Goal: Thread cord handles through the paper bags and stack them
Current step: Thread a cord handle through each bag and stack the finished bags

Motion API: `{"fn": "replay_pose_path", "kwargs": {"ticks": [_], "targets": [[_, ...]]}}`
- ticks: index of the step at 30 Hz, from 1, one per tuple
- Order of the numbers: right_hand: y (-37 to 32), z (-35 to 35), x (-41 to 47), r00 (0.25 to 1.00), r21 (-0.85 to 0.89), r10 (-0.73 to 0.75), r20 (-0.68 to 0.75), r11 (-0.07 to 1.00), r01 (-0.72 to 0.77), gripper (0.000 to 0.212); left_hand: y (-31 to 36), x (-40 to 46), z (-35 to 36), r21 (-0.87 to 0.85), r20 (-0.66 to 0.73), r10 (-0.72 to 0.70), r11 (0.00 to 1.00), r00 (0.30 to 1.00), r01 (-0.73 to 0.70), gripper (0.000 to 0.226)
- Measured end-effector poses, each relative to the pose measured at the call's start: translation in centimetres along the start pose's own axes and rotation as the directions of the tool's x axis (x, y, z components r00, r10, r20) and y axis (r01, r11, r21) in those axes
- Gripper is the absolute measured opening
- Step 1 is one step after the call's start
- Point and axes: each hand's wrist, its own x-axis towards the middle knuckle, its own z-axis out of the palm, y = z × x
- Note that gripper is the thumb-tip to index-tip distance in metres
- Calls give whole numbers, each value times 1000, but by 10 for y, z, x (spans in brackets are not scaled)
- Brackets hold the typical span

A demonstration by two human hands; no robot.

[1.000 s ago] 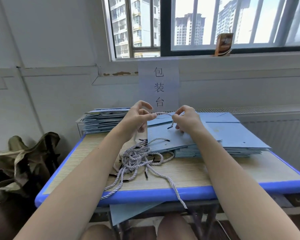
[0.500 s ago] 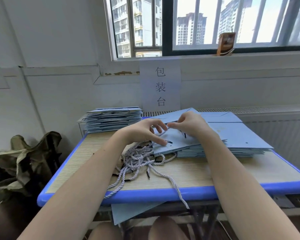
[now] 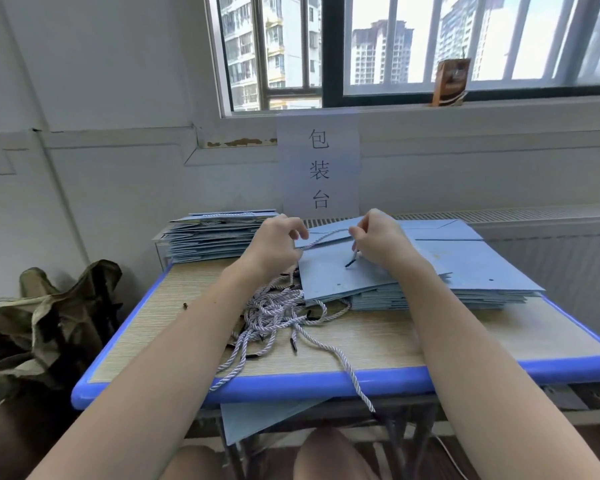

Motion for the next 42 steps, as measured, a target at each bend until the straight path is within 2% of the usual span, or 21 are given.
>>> {"fn": "replay_pose_path", "kwargs": {"ticks": [2,3,5,8,10,13,15,17,20,24,27,35,39,42], "targets": [[0,-1,0,998,79,0,-62,997,4,18,6,0,-3,-72,-8,70,995,998,-70,15],[-1,-2,-1,997,102,-6,-77,995,13,18,9,-2,-5,-145,46,82,987,996,-75,22],[-1,-4,-4,996,112,-12,-85,994,22,20,16,-7,-8,-319,261,108,948,959,-19,39],[-1,-4,-4,997,152,-9,-74,988,21,23,22,-14,-9,-286,535,106,956,838,62,46],[-2,-4,-4,998,201,3,-66,980,10,21,22,-14,-8,-265,577,85,960,813,87,46],[-4,-3,-2,998,317,55,14,947,-57,12,22,-13,-9,-248,527,60,965,848,86,45],[-2,-2,0,996,374,53,72,924,-76,16,21,-13,-8,-223,487,49,972,872,69,43],[-1,-1,1,995,355,41,87,932,-70,22,19,-14,-6,-217,437,49,975,898,52,41],[-1,-2,-1,993,347,12,114,936,-51,17,16,-13,-6,-211,348,61,977,936,15,41],[-7,-4,-9,989,202,-43,140,979,14,8,17,-13,-5,-262,300,82,965,951,0,38],[-8,-4,-8,986,109,-77,150,992,61,23,17,-13,-5,-252,244,93,967,965,-30,37],[-6,-8,-11,975,137,-103,199,988,77,16,20,-13,-7,-234,-13,155,960,988,-154,39],[-7,-7,-11,963,71,-86,255,995,70,14,17,-9,-5,-206,-56,150,966,987,-158,38],[-7,-6,-12,969,90,-81,233,994,62,6,16,-9,-4,-236,-47,140,961,989,-147,37]]}}
